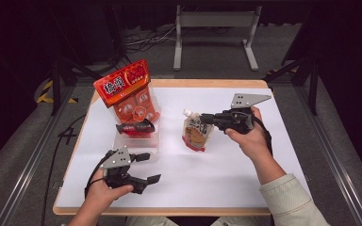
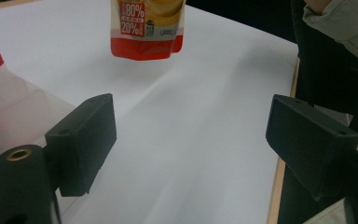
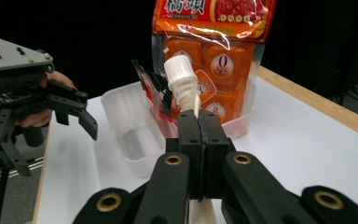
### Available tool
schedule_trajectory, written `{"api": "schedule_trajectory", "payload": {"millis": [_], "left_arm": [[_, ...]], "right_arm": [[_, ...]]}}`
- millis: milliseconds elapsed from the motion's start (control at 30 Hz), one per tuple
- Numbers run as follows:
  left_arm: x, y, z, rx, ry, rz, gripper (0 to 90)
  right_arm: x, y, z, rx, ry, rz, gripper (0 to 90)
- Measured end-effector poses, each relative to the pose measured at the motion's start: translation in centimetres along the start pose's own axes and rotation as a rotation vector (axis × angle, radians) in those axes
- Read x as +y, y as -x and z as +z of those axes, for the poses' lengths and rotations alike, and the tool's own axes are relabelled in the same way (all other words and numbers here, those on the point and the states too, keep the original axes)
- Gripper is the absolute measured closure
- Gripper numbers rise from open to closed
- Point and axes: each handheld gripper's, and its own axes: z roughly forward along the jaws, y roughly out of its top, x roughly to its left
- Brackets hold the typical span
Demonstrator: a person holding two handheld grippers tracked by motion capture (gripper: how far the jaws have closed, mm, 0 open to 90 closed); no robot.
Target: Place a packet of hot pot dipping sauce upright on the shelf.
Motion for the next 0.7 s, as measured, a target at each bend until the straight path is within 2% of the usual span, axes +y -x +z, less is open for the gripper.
{"api": "schedule_trajectory", "payload": {"millis": [100, 267, 467, 700], "left_arm": [[0.2, 0.0, 0.1, -0.001, 0.017, 0.014, 17.1], [0.6, -0.1, 0.4, 0.004, 0.033, -0.011, 16.1], [1.5, 0.1, 1.1, 0.008, 0.047, 0.008, 15.7], [2.6, 0.7, 1.9, -0.014, 0.058, 0.03, 17.3]], "right_arm": [[0.3, -0.3, -0.2, 0.021, 0.002, 0.002, 90.0], [1.0, -1.1, -0.5, 0.069, -0.006, -0.006, 90.0], [1.7, -2.7, -0.3, 0.118, -0.029, -0.042, 90.0], [2.3, -4.5, 0.6, 0.187, -0.052, -0.082, 90.0]]}}
